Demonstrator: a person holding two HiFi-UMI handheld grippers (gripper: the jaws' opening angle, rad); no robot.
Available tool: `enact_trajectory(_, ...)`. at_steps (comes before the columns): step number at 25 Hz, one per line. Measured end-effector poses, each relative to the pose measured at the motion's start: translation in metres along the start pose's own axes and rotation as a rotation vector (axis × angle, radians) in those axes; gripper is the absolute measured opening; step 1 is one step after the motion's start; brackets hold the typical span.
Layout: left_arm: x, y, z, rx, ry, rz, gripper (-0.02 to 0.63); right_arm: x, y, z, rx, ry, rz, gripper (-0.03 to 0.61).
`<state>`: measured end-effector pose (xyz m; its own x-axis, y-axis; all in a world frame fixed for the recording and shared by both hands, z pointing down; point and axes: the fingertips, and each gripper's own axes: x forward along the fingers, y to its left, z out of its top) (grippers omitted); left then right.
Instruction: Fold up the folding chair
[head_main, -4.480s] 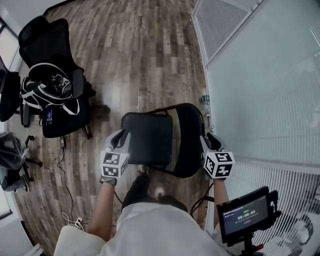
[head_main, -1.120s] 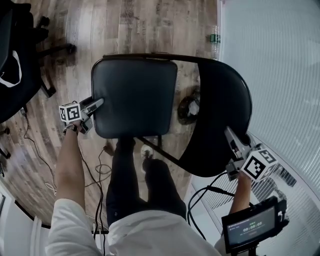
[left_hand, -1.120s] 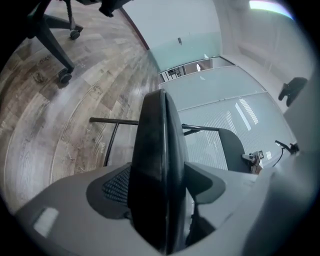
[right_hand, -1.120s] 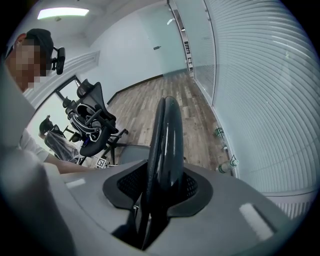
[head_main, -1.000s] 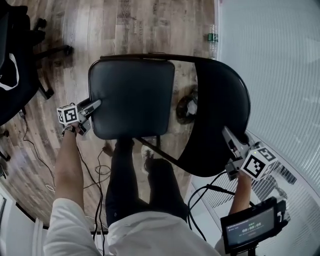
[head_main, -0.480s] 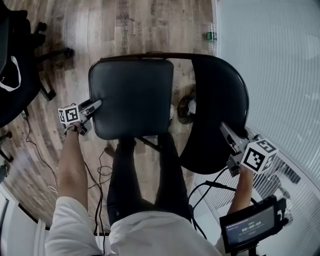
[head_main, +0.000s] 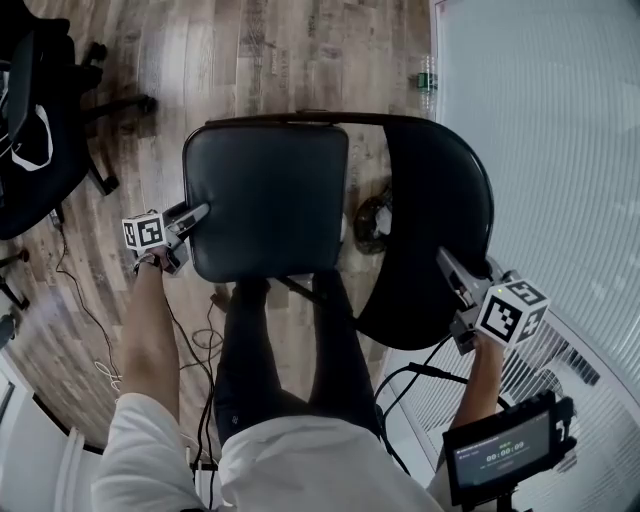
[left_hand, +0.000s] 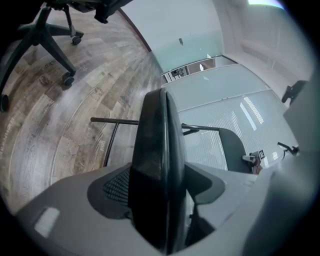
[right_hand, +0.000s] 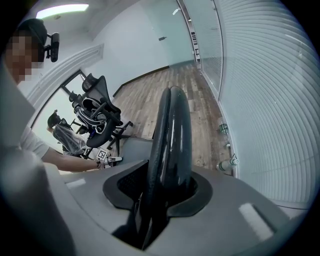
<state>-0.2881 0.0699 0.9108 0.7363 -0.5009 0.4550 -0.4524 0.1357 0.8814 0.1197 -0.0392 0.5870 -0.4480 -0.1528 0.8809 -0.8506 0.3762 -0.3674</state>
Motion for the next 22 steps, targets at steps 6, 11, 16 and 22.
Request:
enact_trajectory(6,0.005,-0.012,-0.004,0.011,0.005,0.031,0.308,-0.003,-0.009,-0.003,-0.005,0.012,-0.003,0.118)
enact_trajectory(11,0.007,-0.028,-0.005,0.012,0.006,0.046,0.305,-0.005,-0.01,-0.005,-0.02,0.048,-0.008,0.118)
enact_trajectory(16,0.007,-0.046,-0.005,0.008,-0.006,0.028,0.299,-0.011,-0.007,-0.003,-0.024,0.063,-0.016,0.112)
enact_trajectory(22,0.013,-0.075,-0.006,0.006,-0.009,0.025,0.284,-0.022,-0.009,-0.001,-0.026,0.08,-0.026,0.107)
